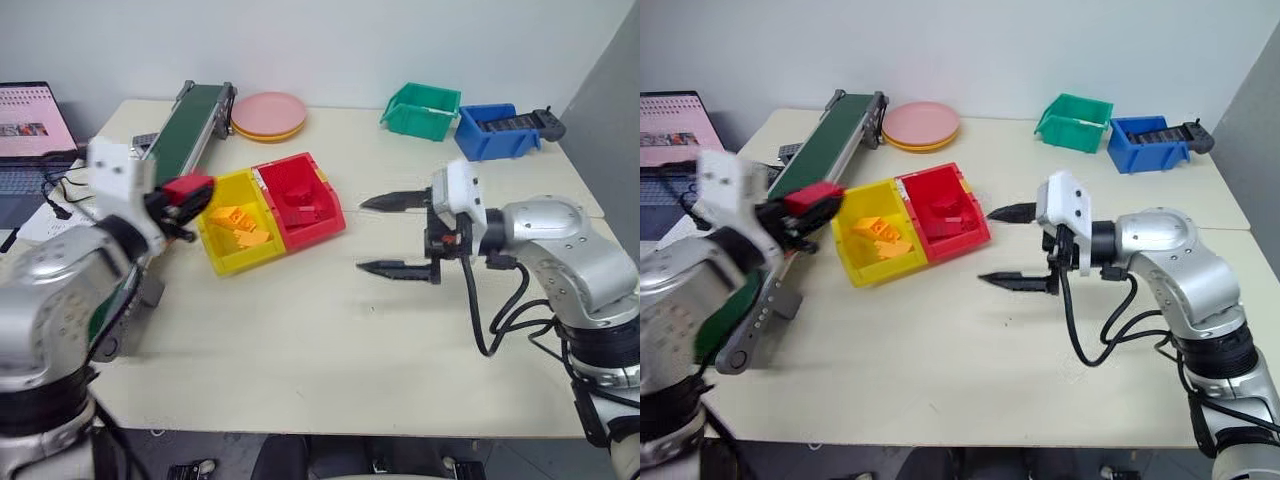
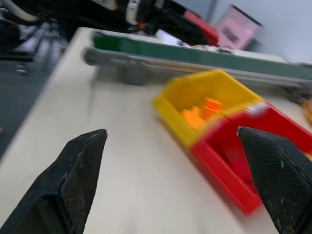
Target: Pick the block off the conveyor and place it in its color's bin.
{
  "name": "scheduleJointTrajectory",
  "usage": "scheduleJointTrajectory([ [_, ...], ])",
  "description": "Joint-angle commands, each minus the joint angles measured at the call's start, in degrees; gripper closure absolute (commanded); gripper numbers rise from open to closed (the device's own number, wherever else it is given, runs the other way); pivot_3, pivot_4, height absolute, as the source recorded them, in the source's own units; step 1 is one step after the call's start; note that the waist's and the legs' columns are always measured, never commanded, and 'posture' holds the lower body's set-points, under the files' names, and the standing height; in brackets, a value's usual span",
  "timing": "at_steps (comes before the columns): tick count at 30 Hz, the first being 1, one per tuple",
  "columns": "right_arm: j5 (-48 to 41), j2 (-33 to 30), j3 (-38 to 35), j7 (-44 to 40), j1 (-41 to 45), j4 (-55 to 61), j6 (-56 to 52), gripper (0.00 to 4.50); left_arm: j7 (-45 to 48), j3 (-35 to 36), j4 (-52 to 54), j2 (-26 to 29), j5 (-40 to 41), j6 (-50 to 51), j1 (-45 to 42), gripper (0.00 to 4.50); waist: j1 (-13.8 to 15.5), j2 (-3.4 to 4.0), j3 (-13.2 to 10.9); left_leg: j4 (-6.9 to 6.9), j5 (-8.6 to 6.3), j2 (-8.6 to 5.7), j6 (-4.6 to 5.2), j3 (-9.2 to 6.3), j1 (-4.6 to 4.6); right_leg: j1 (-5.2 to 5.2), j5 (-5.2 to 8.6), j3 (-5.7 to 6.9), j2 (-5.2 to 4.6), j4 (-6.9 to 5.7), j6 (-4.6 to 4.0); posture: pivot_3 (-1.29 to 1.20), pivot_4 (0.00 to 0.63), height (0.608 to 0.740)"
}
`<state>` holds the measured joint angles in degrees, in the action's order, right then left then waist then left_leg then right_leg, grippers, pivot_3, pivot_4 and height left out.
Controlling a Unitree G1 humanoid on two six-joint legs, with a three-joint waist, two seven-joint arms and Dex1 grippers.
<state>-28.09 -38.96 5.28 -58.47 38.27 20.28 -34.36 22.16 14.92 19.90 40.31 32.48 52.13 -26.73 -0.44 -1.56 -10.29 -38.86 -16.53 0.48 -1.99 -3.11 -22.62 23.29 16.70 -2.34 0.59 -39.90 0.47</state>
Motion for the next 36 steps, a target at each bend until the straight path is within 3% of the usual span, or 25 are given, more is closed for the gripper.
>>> scheduleJointTrajectory([
  [1, 0.8, -3.5, -4.5, 3.0, -1.0, 2.9, -1.5, 0.00, 3.6, -10.0, -8.5, -3.0, -6.2, -7.8, -8.1, 2.97, 0.2, -0.03, 0.0, -0.02, 0.00, 0.01, 0.00, -0.03, -0.08, 0.06, 0.00, 0.04, 0.01, 0.01, 0.00, 0.00, 0.150, 0.740],
  [9, -0.2, -6.2, -7.6, 7.8, -6.1, 9.5, -4.9, 0.00, 7.8, -17.7, -25.6, -8.8, -14.0, -18.7, -18.1, 2.97, -0.4, -0.03, 0.0, -0.05, 0.00, 0.06, 0.02, 0.00, -0.10, 0.09, 0.00, 0.01, 0.06, -0.04, 0.00, 0.00, 0.150, 0.740],
  [15, -0.3, -6.9, -8.7, 11.7, -8.6, 13.3, -7.4, 0.00, 10.8, -18.1, -32.2, -10.3, -16.6, -23.5, -20.7, 2.97, -0.3, -0.02, 0.0, -0.10, 0.01, 0.02, 0.03, 0.00, -0.13, 0.07, 0.00, -0.02, 0.07, -0.03, 0.00, 0.00, 0.150, 0.740],
  [17, -0.8, -7.1, -8.8, 12.2, -9.1, 14.3, -8.0, 0.00, 11.3, -17.4, -32.8, -10.8, -16.2, -23.2, -20.8, 2.26, -0.3, -0.02, 0.0, -0.10, 0.01, 0.03, 0.03, -0.01, -0.13, 0.08, 0.00, -0.01, 0.07, -0.01, 0.00, 0.00, 0.150, 0.740],
  [24, -0.2, -7.2, -8.6, 13.2, -10.9, 15.0, -7.6, 0.00, 9.8, -17.0, -33.4, -10.8, -19.2, -25.2, -21.4, 1.02, -0.2, -0.02, 0.0, -0.11, 0.01, 0.02, 0.03, -0.04, -0.14, 0.08, 0.00, 0.01, 0.07, -0.04, 0.01, 0.00, 0.150, 0.740],
  [31, 1.9, -6.3, -7.0, 13.6, -12.2, 13.9, -4.3, 0.00, 8.1, -13.7, -23.9, -8.3, -19.6, -23.5, -17.1, 1.02, -0.4, -0.02, 0.0, -0.11, 0.01, 0.03, 0.03, -0.03, -0.13, 0.08, 0.00, 0.00, 0.07, -0.04, 0.01, 0.00, 0.150, 0.740],
  [36, 3.3, -3.8, -7.3, 12.2, -15.0, 11.0, 3.5, 0.00, 6.6, -4.8, -2.6, -3.5, -17.0, -16.3, 0.9, 1.02, -1.6, 0.01, 0.0, -0.04, 0.02, 0.11, 0.02, 0.05, -0.04, 0.07, 0.00, -0.12, 0.10, 0.01, 0.01, 0.00, 0.150, 0.740],
])
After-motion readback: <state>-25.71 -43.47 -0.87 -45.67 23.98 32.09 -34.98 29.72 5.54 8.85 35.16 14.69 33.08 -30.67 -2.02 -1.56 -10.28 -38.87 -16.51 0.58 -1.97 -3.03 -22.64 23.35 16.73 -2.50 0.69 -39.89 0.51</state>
